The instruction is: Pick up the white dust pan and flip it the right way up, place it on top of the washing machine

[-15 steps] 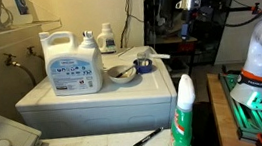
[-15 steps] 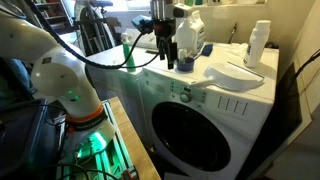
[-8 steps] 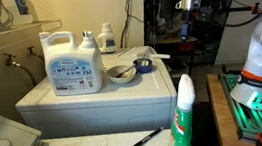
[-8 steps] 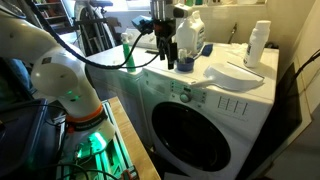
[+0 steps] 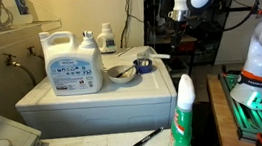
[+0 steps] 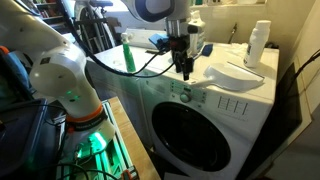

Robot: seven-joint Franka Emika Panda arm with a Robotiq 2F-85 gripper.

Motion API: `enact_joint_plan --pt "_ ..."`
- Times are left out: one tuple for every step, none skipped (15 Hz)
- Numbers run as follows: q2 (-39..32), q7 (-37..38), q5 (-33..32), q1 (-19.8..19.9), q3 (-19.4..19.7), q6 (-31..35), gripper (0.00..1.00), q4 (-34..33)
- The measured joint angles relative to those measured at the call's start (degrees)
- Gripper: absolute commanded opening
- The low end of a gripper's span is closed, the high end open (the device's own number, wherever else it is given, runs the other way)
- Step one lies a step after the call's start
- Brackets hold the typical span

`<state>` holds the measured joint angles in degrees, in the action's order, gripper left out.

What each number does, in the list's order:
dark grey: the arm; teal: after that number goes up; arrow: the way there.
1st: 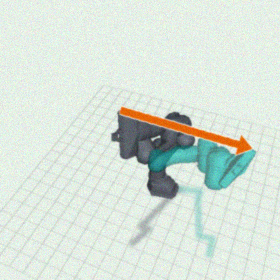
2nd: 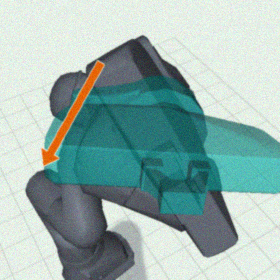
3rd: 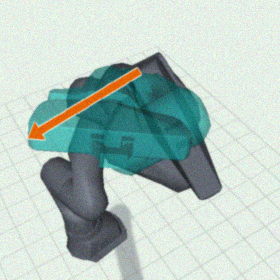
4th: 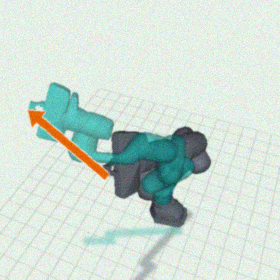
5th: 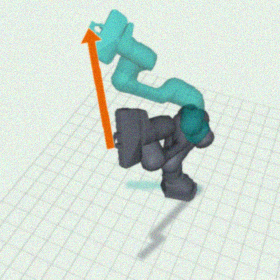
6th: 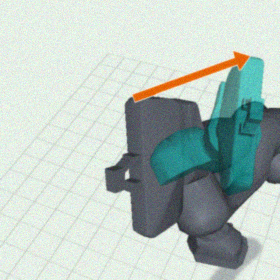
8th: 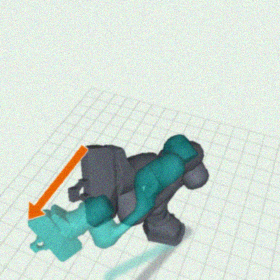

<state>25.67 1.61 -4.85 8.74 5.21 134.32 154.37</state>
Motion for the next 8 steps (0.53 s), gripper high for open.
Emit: enact_joint_plan --pt "-2.08 0.67 -0.32 0.09 -0.14 2.13 0.75 -0.15" --pt "-4.0 1.27 -0.62 0.15 -0.3 4.06 0.74 -0.42" --pt "-5.94 2.01 -1.02 0.2 -0.48 5.82 0.75 -0.86" --pt "-7.72 2.96 -1.54 0.27 -0.65 7.51 0.74 -1.34" --pt "-9.26 4.05 -2.15 0.37 -0.82 8.89 0.74 -1.8" --pt "-10.66 5.13 -2.88 0.51 -0.98 10.07 0.7 -2.33" --pt "-12.01 6.33 -3.72 0.67 -1.11 10.97 0.68 -2.91" --pt "-13.1 7.29 -4.46 0.81 -1.2 11.5 0.6 -3.43"
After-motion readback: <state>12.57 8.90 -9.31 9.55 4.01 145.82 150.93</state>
